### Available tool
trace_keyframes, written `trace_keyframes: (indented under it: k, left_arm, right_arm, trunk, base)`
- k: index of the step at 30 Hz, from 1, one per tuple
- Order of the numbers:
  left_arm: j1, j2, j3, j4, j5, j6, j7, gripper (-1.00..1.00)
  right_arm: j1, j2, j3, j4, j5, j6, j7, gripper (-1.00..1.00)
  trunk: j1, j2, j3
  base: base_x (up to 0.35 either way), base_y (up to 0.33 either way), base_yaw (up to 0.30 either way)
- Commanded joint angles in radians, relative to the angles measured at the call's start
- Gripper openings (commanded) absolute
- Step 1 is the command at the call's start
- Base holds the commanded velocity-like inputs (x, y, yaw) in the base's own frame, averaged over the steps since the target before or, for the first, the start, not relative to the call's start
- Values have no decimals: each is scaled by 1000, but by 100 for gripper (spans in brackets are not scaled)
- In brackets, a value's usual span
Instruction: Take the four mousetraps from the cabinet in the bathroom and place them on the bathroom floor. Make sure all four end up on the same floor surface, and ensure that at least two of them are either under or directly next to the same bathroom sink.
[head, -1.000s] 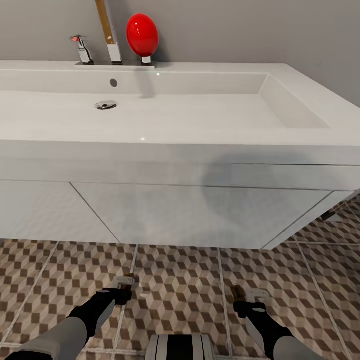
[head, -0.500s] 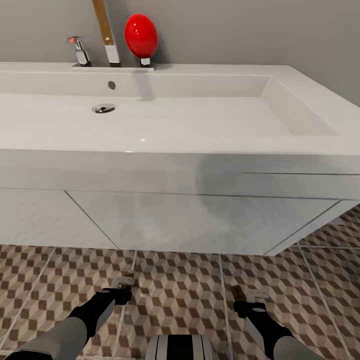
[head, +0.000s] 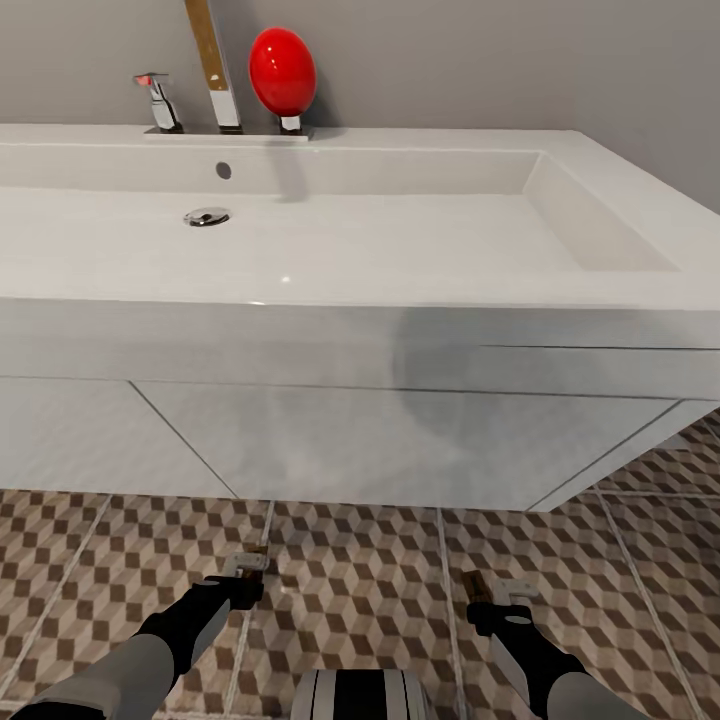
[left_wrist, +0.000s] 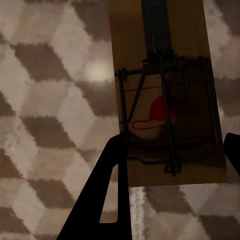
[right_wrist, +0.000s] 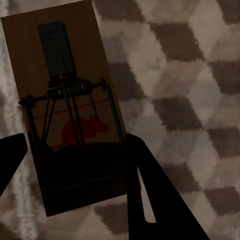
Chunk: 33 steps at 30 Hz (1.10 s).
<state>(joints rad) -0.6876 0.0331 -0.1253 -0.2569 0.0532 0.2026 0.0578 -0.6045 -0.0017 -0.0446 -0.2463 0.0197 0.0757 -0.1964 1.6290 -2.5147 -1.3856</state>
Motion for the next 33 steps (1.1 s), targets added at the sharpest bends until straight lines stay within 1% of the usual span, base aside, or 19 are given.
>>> trace_keyframes:
  k: [1,16,25,33]
  left_arm:
    - [0,1,-8,-2,6,6,5,-100]
    - [0,1,-8,-2,5,6,5,-100]
    - [0,2,-7,-2,6,6,5,-100]
    - [0,2,-6,-2,6,6,5,-100]
  right_arm:
    - [0,0,-5,-2,2,6,0,-100]
    - [0,0,-5,-2,2,6,0,-100]
    - [0,1,-5,-2,2,6,0,-100]
    - [0,0,-5,-2,2,6,0,-100]
  trunk:
    - [0,0,-1]
    - [0,0,-1]
    - [0,0,-1]
    - [0,0,-1]
  base:
    - [0,0,0]
    - [4,0,0]
    - [208,0,0]
    - [51,0,0]
